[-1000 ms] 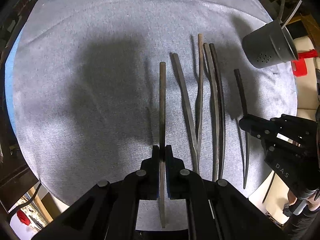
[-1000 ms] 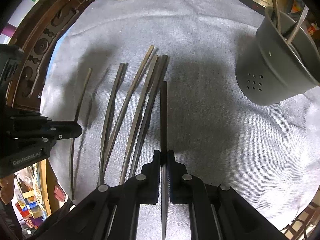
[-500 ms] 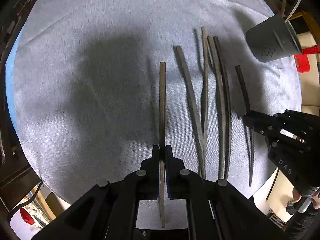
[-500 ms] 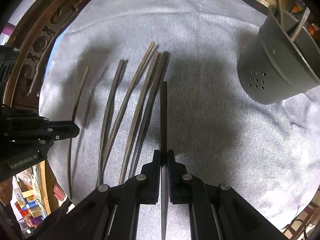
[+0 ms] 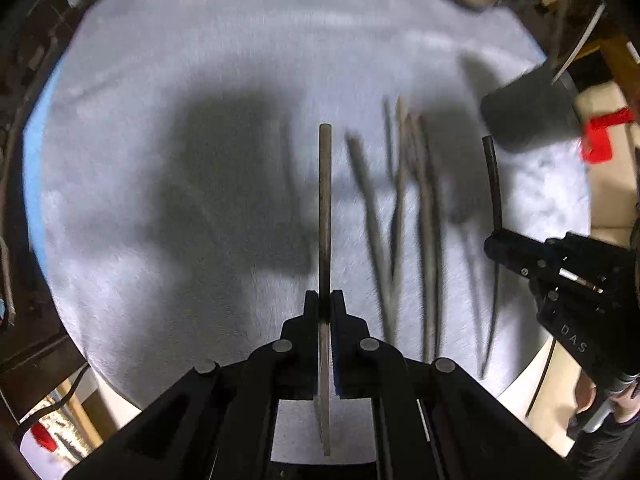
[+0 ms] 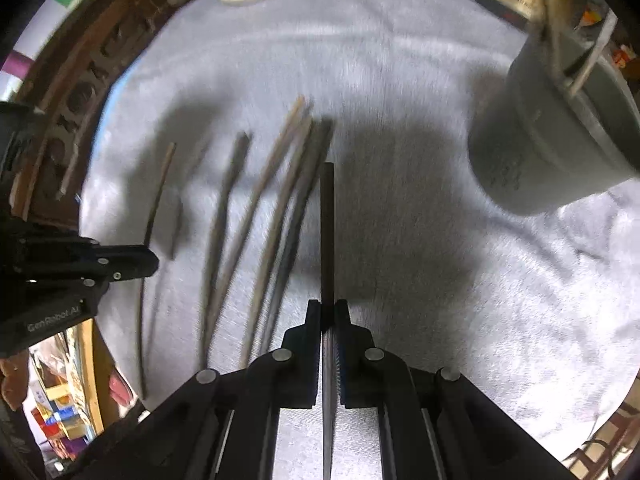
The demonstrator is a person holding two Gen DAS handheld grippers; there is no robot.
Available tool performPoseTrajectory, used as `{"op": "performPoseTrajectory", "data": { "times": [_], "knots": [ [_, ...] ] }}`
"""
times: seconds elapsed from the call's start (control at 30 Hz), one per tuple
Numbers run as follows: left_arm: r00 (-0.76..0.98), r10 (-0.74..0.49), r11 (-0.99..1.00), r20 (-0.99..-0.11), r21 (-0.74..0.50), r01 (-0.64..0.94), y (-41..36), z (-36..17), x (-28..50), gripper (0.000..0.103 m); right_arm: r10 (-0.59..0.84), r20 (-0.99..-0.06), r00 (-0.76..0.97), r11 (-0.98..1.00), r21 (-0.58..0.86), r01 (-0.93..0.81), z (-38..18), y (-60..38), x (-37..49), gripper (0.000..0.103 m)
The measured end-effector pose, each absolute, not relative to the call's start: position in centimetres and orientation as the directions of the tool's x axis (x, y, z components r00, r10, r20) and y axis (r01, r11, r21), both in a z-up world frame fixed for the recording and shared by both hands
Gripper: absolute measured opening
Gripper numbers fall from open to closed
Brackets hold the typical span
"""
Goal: Organize utensils
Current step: 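Lift both held chopsticks upright and carry them over the grey holder cup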
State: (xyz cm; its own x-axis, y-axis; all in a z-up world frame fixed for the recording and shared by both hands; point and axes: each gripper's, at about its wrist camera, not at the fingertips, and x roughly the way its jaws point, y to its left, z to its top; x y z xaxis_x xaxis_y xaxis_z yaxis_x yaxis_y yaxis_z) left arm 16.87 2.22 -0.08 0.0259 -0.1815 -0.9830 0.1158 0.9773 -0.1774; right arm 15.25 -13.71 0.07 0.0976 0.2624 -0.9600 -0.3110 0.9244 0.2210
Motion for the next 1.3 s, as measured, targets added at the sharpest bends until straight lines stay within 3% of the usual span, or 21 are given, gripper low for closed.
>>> {"op": "performPoseTrajectory", "data": {
  "times": [0.17, 0.3, 0.4, 0.57, 0.8, 1.1, 1.3],
  "knots": [
    [0.324, -0.198, 0.979, -0.925, -0.171, 0.109, 3.3, 6.2, 15.3, 0.005, 0.288, -0.869, 0.403, 0.949, 0.203, -0.242, 4.9, -16.1, 13.7, 0.007],
    [0.567, -0.139, 0.988, -0.812, -0.154, 0.021, 4.8, 9.7, 13.0, 0.005, 0.221, -0.678, 0.701, 0.973, 0.207, -0.107, 8.3, -19.5, 11.0, 0.007],
    [0.682, -0.064, 0.99, -0.729, -0.133, -0.05, 5.2, 9.9, 11.6, 0.005, 0.153, -0.574, 0.804, 0.98, 0.191, -0.051, 9.3, -20.4, 9.7, 0.007],
    [0.781, 0.03, 0.982, -0.624, -0.128, -0.14, 6.2, 8.1, 10.9, 0.005, 0.079, -0.487, 0.87, 0.991, 0.131, -0.017, 8.7, -19.9, 8.4, 0.007],
    [0.816, 0.079, 0.982, -0.573, -0.096, -0.163, 6.7, 7.3, 7.6, 0.006, 0.069, -0.456, 0.887, 0.996, 0.078, -0.037, 8.2, -19.9, 5.3, 0.007],
    [0.817, -0.006, 0.975, -0.576, -0.184, -0.123, 7.7, 8.1, 4.3, 0.005, 0.107, -0.458, 0.883, 0.99, 0.135, -0.049, 8.9, -22.9, 1.5, 0.008],
    [0.836, -0.116, 0.954, -0.536, -0.295, -0.057, 7.3, 12.3, 5.7, 0.005, 0.124, -0.421, 0.899, 0.977, 0.211, -0.036, 11.3, -25.1, 2.1, 0.007]
  ]
}}
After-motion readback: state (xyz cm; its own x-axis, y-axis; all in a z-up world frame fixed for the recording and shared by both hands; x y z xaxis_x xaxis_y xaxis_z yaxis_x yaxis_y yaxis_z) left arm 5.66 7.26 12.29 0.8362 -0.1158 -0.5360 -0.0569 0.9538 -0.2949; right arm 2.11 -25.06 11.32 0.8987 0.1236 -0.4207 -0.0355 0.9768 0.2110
